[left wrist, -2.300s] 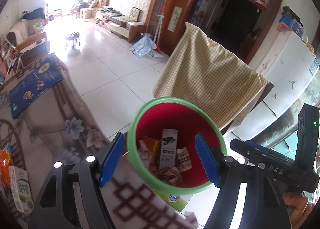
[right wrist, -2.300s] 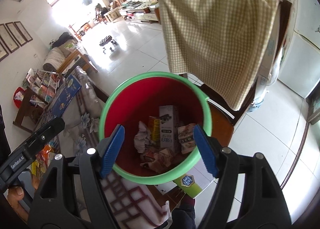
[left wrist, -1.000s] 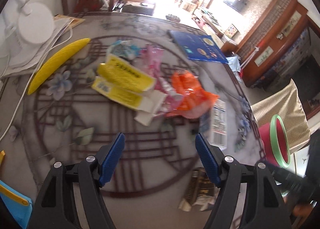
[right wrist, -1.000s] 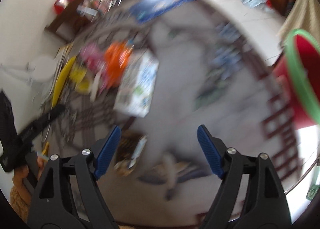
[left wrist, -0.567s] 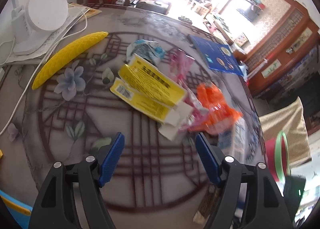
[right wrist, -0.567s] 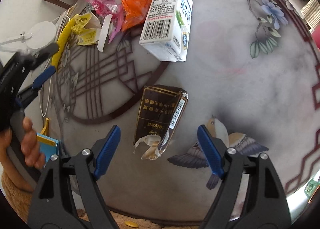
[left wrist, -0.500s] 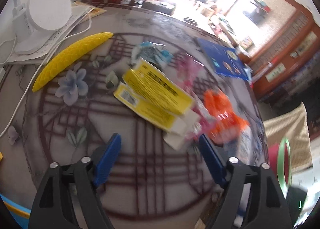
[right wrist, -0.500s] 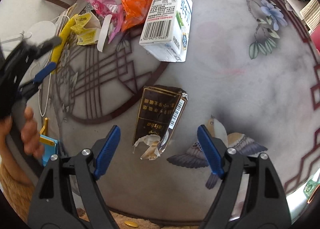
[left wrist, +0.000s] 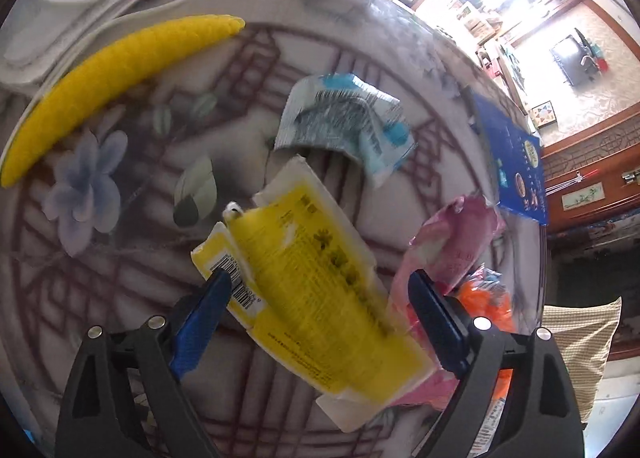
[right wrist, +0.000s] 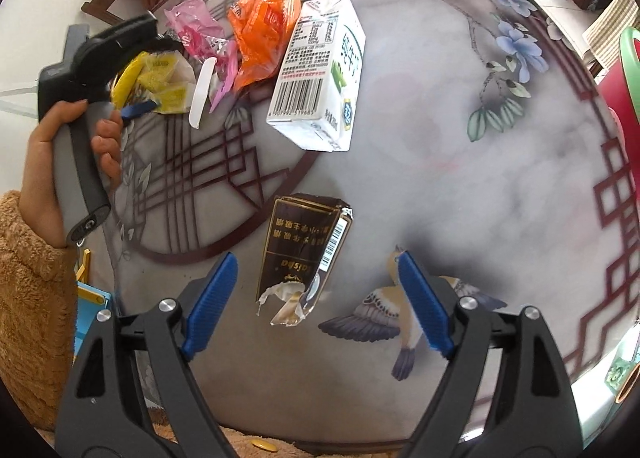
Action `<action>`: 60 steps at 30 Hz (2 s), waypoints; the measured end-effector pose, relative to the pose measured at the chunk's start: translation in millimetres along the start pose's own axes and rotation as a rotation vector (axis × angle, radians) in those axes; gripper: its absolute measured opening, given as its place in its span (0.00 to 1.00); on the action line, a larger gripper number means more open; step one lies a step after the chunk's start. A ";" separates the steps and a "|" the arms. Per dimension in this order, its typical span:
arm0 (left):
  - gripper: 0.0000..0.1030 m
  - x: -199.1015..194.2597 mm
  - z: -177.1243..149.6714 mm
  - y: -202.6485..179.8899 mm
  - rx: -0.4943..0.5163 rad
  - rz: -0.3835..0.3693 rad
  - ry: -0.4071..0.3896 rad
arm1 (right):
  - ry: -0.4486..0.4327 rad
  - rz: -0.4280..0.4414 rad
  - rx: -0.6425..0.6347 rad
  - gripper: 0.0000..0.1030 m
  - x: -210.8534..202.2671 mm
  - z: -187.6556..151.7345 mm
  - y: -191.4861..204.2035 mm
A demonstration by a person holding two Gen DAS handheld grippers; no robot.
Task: Collect trash
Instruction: 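Return both tools to the table above the remaining trash, then grasp the brown cigarette pack with the right tool while the left grasps yellow packets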
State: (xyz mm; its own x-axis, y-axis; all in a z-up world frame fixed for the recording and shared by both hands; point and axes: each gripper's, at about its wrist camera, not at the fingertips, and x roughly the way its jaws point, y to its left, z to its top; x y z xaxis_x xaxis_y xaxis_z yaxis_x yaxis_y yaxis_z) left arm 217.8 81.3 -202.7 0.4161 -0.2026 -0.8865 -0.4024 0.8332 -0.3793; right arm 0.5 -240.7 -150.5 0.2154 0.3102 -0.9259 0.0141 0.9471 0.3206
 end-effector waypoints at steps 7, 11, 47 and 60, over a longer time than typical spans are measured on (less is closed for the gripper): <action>0.47 -18.1 -18.4 -0.2 0.116 -0.046 -0.017 | 0.031 -0.001 -0.025 0.79 9.2 2.1 5.9; 0.31 -36.7 -31.4 2.6 0.161 -0.089 -0.014 | 0.046 -0.007 -0.056 0.79 15.1 3.8 13.9; 0.77 -47.7 -112.1 2.3 0.431 -0.023 0.072 | -0.010 -0.036 -0.184 0.44 11.7 -9.9 22.7; 0.56 -43.0 -118.2 -9.5 0.466 -0.027 0.055 | 0.002 -0.037 -0.122 0.71 15.6 -8.3 19.5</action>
State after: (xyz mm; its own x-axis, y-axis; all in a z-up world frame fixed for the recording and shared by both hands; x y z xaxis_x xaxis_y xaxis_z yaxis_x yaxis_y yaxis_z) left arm 107.3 21.3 -192.3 0.3727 -0.2435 -0.8954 0.0221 0.9670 -0.2538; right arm -4.0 -216.6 -160.4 0.2155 0.2749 -0.9370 -0.0967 0.9608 0.2597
